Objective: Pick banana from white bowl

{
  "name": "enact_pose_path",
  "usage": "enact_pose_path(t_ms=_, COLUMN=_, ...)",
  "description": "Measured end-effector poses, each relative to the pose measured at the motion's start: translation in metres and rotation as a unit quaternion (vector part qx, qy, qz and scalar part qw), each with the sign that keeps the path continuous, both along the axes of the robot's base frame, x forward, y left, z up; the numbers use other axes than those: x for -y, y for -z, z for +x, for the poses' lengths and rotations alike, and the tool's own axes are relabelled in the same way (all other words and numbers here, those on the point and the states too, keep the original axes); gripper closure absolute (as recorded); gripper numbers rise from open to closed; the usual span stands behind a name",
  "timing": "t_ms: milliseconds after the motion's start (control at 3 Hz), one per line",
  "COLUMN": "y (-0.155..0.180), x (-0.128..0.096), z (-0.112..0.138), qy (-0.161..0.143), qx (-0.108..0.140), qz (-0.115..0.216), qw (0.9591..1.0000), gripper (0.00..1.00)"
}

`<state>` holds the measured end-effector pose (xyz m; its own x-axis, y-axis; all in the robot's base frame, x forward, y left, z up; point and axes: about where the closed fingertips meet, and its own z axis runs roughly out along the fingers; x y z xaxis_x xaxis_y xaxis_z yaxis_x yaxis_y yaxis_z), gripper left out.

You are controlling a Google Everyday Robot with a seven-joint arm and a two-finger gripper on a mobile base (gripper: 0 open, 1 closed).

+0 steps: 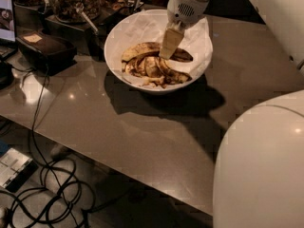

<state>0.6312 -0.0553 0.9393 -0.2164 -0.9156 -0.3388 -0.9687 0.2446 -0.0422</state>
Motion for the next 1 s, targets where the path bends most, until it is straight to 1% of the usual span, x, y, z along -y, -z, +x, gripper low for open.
enact_pose_path(t_ms=333, y=-0.012, x=-0.014, z=-0.027, qy=-0.004, qx=0.010, qz=-0.001, qw=0.9999, gripper=1.00)
enact_pose_path(t_ms=667, y=-0.024, x=-0.031, z=-0.065, qy=-0.025, qx=0.009, qz=0.001, qw=0.9997, gripper=1.00)
enact_pose_path(t_ms=1000, y=-0.025, x=-0.031, z=-0.064, qy=-0.024, qx=0.014, qz=0.003, qw=0.9996, gripper=1.00)
